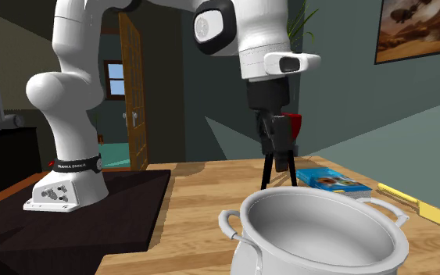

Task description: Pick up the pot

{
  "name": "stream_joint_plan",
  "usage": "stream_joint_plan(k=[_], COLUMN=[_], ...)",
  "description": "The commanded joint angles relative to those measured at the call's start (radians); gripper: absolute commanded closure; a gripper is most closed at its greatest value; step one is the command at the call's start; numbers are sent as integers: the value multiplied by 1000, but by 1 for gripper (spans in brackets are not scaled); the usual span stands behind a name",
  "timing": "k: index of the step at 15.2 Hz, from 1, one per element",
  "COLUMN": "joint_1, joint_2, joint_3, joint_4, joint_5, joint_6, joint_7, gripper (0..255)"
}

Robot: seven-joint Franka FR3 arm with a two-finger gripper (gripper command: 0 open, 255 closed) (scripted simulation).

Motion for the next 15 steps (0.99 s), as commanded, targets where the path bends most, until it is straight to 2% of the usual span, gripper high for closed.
stream_joint_plan(k=[1, 3, 12, 13, 15], joint_1=[-35, -65, -88, -87, -87], joint_2=[87, 150, 216, 218, 219], joint_3=[12, 27, 60, 61, 61], joint_4=[61, 111, 96, 99, 99], joint_5=[63, 101, 161, 161, 161], joint_6=[-3, -7, 62, 61, 62], joint_7=[-56, -87, -136, -134, -134], gripper=[0, 0, 0, 255, 255])
